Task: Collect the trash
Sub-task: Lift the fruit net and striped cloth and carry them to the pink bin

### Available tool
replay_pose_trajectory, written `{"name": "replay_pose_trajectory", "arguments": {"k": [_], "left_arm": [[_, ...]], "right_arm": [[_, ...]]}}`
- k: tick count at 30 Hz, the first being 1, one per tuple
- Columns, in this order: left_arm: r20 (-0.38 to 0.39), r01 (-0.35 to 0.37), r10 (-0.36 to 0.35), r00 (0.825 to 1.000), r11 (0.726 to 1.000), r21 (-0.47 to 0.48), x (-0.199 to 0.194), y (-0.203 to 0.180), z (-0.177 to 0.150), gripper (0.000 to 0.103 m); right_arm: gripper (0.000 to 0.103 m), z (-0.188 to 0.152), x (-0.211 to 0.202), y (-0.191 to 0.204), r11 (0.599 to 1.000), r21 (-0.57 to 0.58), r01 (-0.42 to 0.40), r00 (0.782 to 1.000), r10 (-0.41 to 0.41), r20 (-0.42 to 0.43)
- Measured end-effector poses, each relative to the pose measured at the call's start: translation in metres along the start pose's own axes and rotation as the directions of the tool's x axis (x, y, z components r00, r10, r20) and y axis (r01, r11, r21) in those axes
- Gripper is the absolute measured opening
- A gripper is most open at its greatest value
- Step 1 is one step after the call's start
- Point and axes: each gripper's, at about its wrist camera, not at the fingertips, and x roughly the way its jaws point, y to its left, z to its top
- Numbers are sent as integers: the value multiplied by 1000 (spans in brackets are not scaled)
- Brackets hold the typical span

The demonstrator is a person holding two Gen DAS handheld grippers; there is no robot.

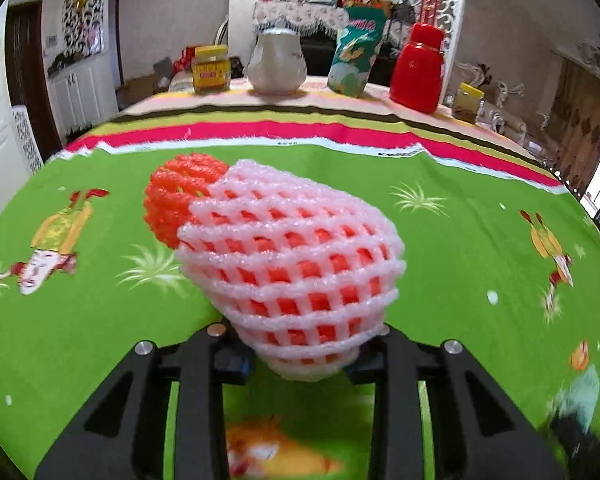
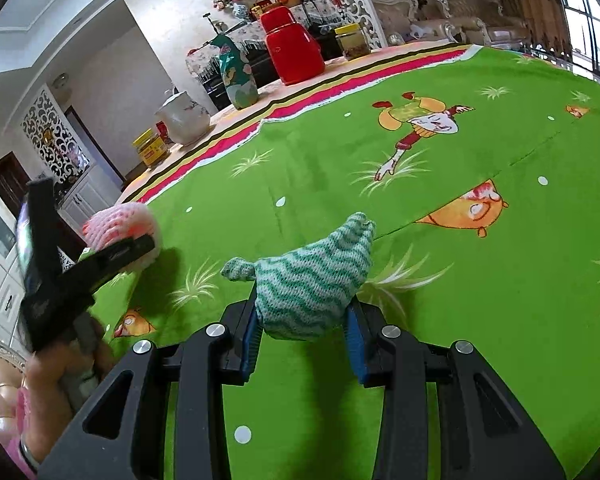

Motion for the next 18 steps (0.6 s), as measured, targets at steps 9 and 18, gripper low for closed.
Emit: {"name": "replay_pose_trajectory", "arguments": {"k": [9,18], "left_arm": [[13,24,-25,1000,998,53,-55,23,-35,31],[-3,-8,9,1000,995,97,-89,48,-75,31]], "right_arm": [[36,-3,-4,15,997,-76,-22,1000,22,6],[36,-17,-8,46,977,-211,-38,999,36,-13]]}}
